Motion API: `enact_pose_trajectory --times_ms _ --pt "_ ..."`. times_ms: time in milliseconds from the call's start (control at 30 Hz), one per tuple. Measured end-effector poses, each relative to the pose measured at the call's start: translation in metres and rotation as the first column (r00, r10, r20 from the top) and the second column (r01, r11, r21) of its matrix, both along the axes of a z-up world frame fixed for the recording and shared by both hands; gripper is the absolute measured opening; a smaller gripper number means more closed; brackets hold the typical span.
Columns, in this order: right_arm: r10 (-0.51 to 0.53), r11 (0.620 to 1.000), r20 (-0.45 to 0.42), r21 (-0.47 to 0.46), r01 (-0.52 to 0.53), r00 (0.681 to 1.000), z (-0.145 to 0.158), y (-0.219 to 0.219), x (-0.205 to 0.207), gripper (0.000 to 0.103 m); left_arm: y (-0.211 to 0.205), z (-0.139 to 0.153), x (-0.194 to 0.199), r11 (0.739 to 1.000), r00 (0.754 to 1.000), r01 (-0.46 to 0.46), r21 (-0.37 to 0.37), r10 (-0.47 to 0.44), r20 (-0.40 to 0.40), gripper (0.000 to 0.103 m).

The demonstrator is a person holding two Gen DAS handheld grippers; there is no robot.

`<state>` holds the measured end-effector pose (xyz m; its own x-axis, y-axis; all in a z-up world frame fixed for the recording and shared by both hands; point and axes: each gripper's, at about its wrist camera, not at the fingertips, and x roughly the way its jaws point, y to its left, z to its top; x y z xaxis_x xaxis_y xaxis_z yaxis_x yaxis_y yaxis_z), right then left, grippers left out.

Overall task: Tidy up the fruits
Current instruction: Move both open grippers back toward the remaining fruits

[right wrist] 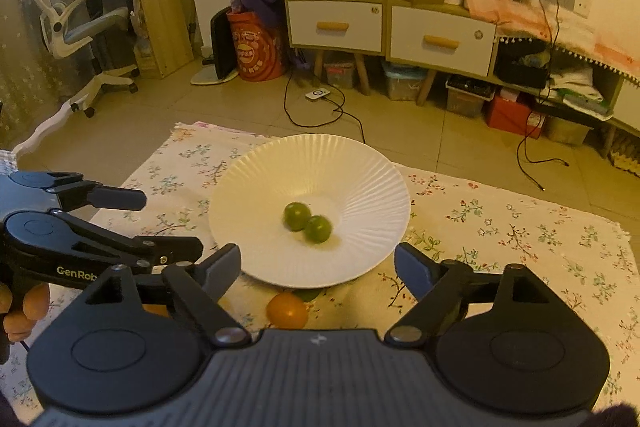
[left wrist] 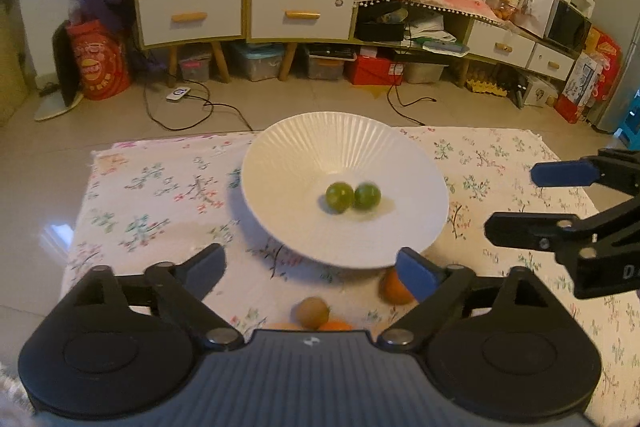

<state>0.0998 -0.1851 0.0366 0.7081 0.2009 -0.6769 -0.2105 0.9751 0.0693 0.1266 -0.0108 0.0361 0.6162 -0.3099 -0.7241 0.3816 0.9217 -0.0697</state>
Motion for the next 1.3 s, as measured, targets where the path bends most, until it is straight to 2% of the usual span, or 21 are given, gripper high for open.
enact_pose_trajectory --times_ms 133,367,533,600,733,900,1067,1300 --pt "0.004 1.0 0.009 -0.011 -0.004 1.0 0.004 0.008 -0.012 0.094 0.007 0.005 -0.015 1.0 1.0 0.002 0.015 -0.002 0.014 0.088" --pt "-0.01 1.0 0.018 -0.001 0.01 1.0 0.006 0.015 -0.027 0.1 0.017 0.005 -0.036 1.0 1.0 -0.006 0.021 0.006 0.01 0.088" --pt "-0.017 0.999 0.011 -0.043 0.018 1.0 -0.001 0.022 -0.037 0.102 0.027 -0.001 -0.049 1.0 1.0 -0.019 0.021 0.019 -0.002 0.088" --pt "-0.018 0.999 0.01 -0.044 0.019 1.0 -0.004 0.024 -0.043 0.102 0.029 -0.002 -0.055 0.999 1.0 -0.019 0.032 0.019 0.017 0.088" --pt "-0.012 0.998 0.008 -0.055 0.013 1.0 -0.01 0.026 -0.051 0.103 0.031 -0.005 -0.065 0.998 0.999 0.009 0.059 -0.012 0.046 0.088" --pt "-0.001 0.998 0.0 -0.063 0.001 1.0 -0.018 0.026 -0.059 0.103 0.035 -0.01 -0.075 0.997 0.998 0.035 0.074 -0.039 0.045 0.088" --pt "0.034 0.997 -0.01 -0.075 -0.035 0.999 -0.025 0.035 -0.068 0.103 0.038 -0.019 -0.078 0.995 0.999 0.049 0.089 -0.051 0.016 0.088" --pt "0.119 0.981 -0.049 -0.146 -0.125 0.992 -0.041 0.053 -0.079 0.103 0.045 -0.03 -0.087 0.993 0.997 0.066 0.097 -0.063 -0.04 0.088"
